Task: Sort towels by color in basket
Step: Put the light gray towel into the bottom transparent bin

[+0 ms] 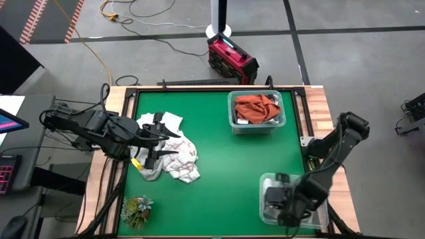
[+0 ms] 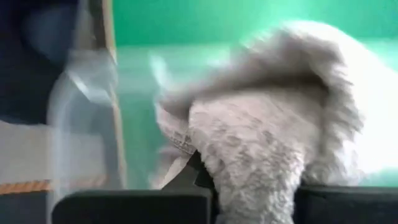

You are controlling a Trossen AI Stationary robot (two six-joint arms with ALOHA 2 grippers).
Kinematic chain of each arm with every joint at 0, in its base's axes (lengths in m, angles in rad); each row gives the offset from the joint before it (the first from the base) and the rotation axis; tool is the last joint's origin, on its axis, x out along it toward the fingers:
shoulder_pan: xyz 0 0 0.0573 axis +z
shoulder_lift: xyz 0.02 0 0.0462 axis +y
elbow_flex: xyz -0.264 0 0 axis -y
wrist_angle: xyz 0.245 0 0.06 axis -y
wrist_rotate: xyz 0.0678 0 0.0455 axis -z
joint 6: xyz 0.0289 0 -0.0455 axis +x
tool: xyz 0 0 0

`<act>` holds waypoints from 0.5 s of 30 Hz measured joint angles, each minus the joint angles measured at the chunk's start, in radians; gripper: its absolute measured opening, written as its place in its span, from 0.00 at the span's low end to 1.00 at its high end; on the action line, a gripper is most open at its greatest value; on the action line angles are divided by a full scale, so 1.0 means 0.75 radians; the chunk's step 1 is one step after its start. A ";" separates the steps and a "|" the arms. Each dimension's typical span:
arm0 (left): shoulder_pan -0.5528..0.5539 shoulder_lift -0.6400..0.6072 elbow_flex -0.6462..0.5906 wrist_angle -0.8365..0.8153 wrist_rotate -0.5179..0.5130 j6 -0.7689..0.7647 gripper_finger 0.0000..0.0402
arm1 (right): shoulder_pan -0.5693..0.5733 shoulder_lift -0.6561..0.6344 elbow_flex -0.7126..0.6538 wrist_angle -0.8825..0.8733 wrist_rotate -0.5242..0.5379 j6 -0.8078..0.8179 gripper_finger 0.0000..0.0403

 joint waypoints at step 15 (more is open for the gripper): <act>0.001 -0.007 -0.001 -0.039 0.000 0.006 0.56 | 0.042 0.052 -0.024 -0.192 -0.209 0.713 0.16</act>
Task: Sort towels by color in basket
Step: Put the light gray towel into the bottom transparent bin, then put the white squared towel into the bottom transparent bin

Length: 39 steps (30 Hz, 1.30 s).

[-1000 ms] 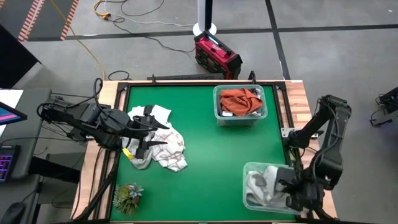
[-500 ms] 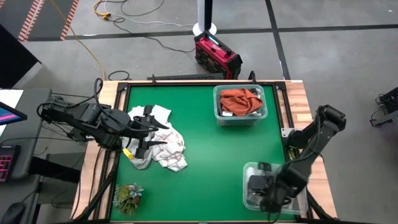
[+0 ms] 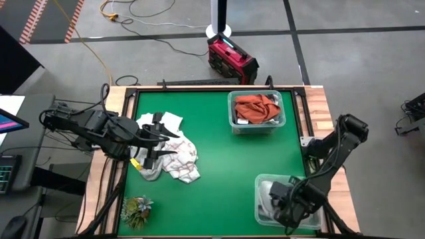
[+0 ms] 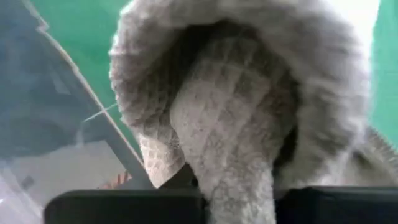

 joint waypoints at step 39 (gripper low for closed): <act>0.091 0.231 -0.477 -0.289 -0.086 -0.037 0.56 | -0.543 -0.097 0.195 0.357 1.217 -1.033 0.68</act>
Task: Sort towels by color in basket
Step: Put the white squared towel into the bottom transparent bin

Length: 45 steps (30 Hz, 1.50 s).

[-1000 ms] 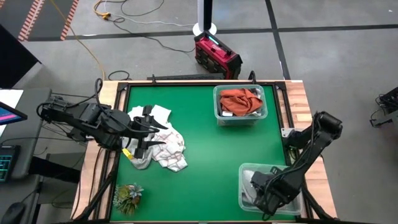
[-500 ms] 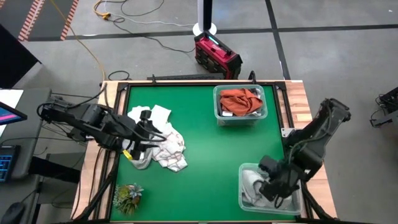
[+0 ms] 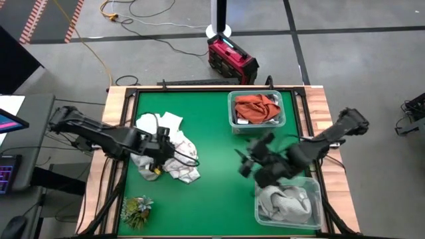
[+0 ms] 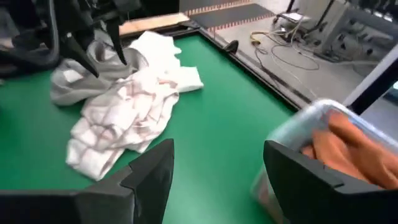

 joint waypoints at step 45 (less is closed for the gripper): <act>0.137 -0.191 0.001 0.997 0.208 0.517 0.00 | -0.042 0.254 -0.117 1.484 -0.029 -1.299 0.68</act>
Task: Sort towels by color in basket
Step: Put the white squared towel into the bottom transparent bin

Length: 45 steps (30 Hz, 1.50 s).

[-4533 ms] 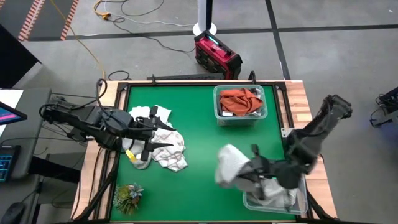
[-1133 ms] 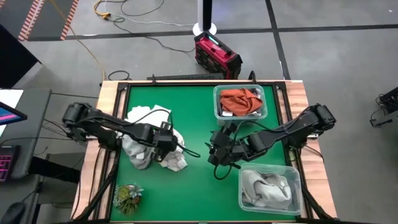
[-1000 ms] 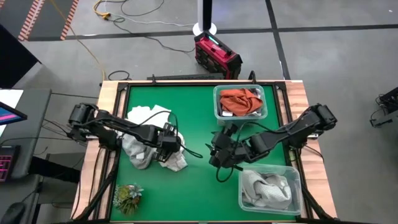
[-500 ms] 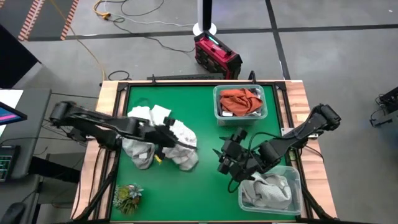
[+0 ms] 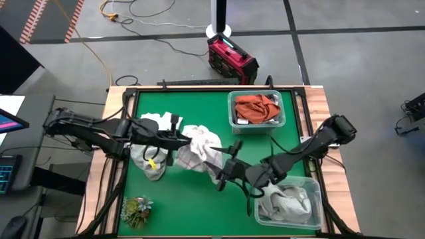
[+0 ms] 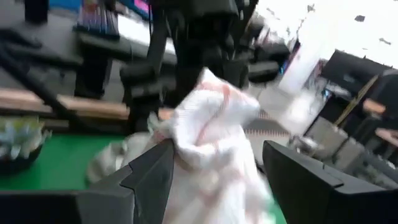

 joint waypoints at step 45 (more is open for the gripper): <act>-0.145 -0.167 0.386 -0.292 0.086 -0.257 0.44 | 0.213 -0.521 0.070 -0.205 -0.142 -0.021 0.07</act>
